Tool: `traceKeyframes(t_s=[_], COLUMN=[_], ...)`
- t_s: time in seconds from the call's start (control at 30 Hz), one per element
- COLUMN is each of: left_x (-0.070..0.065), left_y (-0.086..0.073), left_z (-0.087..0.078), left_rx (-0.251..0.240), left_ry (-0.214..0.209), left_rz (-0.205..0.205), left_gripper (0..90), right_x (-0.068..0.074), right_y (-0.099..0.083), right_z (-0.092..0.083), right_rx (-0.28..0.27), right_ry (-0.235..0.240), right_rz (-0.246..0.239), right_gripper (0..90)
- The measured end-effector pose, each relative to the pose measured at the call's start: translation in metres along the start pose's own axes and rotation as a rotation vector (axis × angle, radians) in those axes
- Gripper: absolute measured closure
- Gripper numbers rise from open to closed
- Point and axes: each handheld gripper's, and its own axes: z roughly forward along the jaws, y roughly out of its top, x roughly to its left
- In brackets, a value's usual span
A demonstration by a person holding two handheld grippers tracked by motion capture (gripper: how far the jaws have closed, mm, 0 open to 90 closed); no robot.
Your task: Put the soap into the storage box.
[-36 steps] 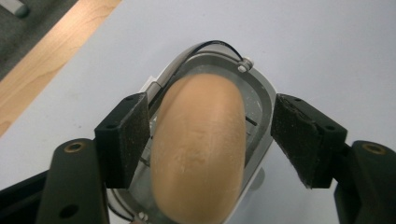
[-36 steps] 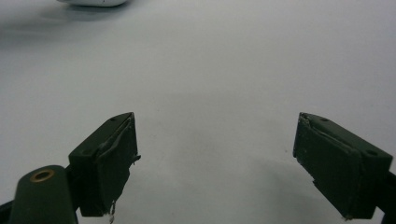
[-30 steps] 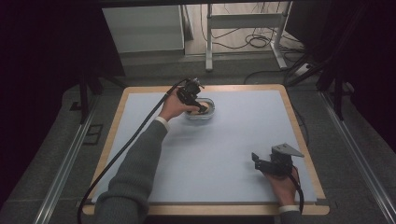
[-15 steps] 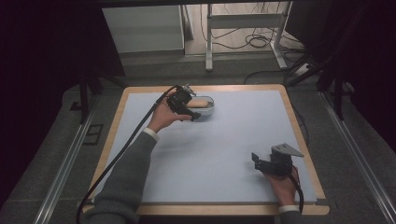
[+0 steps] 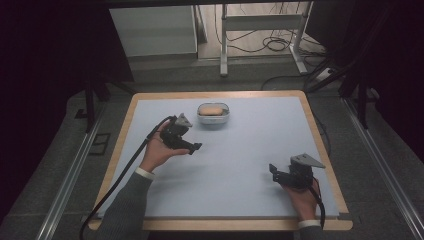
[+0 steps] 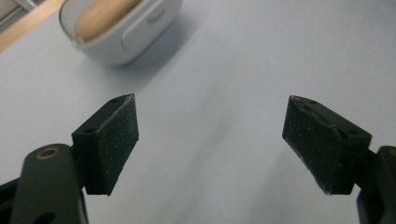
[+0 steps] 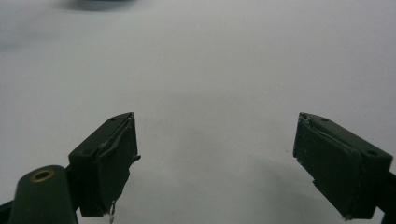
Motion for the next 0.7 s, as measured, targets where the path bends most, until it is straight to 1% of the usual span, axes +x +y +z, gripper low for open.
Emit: traceKeyframes(t_s=[0.07,0.1,0.13,0.17,0.2,0.27,0.43,0.47,0.5,0.53,0.6,0.67,0.7], left_x=[0.003,0.005,0.006,0.007,0.007,0.007,0.003,0.002,0.002,-0.001,-0.003,-0.005,-0.005], left_y=[-0.011,-0.016,-0.02,-0.027,-0.033,-0.044,-0.071,-0.075,-0.075,-0.087,-0.097,-0.107,-0.112], left_z=[-0.006,-0.009,-0.011,-0.014,-0.016,-0.021,-0.029,-0.029,-0.029,-0.032,-0.033,-0.033,-0.032], left_rx=[-0.015,-0.013,-0.012,-0.012,-0.015,-0.025,-0.024,-0.024,-0.024,-0.029,-0.035,-0.053,-0.051], left_ry=[0.002,0.008,0.023,0.052,0.058,0.055,0.074,0.071,0.071,0.065,0.061,0.059,0.061], left_rz=[-0.041,-0.057,-0.068,-0.08,-0.09,-0.11,-0.15,-0.157,-0.157,-0.179,-0.197,-0.229,-0.237], left_gripper=[18.8,18.9,18.9,19.0,19.4,19.4,19.5,19.5,19.5,19.5,19.5,19.6,20.1], right_x=[0.0,0.0,0.0,0.0,0.0,0.0,0.0,0.0,0.0,0.0,0.0,0.0,0.0], right_y=[0.0,0.0,0.0,0.0,0.0,0.0,0.0,0.0,0.0,0.0,0.0,0.0,0.0], right_z=[0.0,0.0,0.0,0.0,0.0,0.0,0.0,0.0,0.0,0.0,0.0,0.0,0.0], right_rx=[0.0,0.0,0.0,0.0,-0.001,0.0,0.0,0.0,0.0,-0.001,-0.001,0.0,0.0], right_ry=[0.0,-0.001,0.0,-0.001,-0.001,-0.001,-0.001,-0.002,-0.002,-0.003,-0.004,-0.004,-0.005], right_rz=[0.001,0.001,0.002,0.001,0.001,0.0,0.001,0.001,0.001,0.001,0.002,0.004,0.003], right_gripper=[13.9,13.9,13.9,13.9,13.9,13.9,13.9,13.9,13.9,13.9,13.9,13.9,13.9])
